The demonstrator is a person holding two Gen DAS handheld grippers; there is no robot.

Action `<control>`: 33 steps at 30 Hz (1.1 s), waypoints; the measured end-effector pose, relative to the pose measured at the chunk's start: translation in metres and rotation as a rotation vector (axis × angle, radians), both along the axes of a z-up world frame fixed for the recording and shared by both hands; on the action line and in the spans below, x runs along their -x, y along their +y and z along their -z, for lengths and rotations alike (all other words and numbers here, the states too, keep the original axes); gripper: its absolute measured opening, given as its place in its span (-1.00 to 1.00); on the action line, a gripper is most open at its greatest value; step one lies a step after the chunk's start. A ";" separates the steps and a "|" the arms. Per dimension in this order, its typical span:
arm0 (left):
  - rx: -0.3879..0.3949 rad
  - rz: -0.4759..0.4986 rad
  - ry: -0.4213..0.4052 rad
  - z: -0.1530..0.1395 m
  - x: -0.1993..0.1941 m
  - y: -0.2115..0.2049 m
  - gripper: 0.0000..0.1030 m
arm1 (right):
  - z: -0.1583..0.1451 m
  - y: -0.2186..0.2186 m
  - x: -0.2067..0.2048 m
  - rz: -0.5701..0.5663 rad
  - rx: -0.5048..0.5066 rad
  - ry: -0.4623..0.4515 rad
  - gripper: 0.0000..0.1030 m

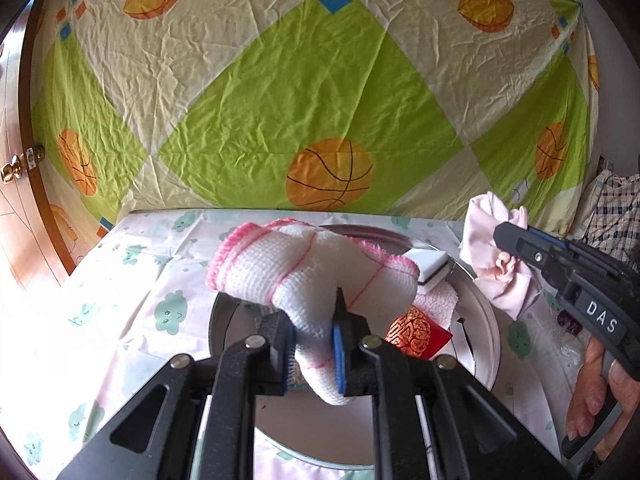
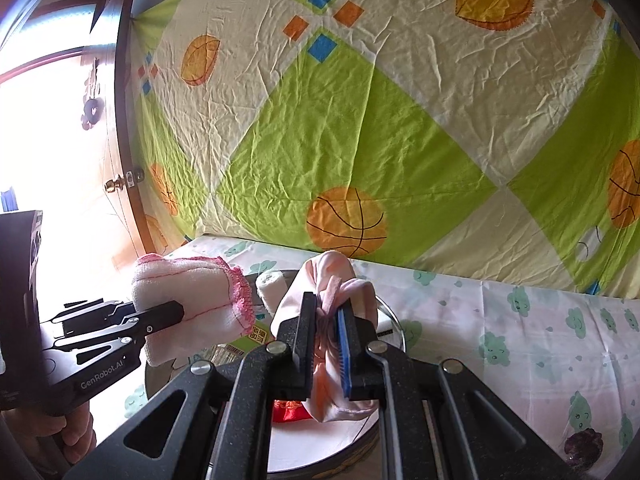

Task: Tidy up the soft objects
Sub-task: 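Carry the pink-edged cloth and pink bundle over the tin with both grippers, then open the left gripper releasing the cloth into the tin while the right gripper releases the bundle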

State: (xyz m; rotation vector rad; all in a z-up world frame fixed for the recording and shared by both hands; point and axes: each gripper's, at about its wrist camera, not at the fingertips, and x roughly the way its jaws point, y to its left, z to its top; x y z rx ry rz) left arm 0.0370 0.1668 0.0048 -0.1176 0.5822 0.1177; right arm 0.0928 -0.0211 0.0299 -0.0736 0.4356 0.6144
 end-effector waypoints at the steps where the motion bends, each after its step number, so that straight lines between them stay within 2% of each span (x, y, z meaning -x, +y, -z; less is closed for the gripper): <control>1: 0.005 0.001 0.004 0.001 0.000 0.001 -0.74 | 0.002 0.003 0.000 -0.004 0.004 0.004 -0.79; 15: 0.071 0.009 0.069 0.022 -0.010 0.012 -0.74 | 0.021 0.026 -0.009 -0.032 0.045 0.078 -0.79; 33: 0.051 0.038 0.172 0.054 -0.026 0.012 -0.70 | 0.047 0.043 -0.019 -0.051 0.094 0.169 -0.79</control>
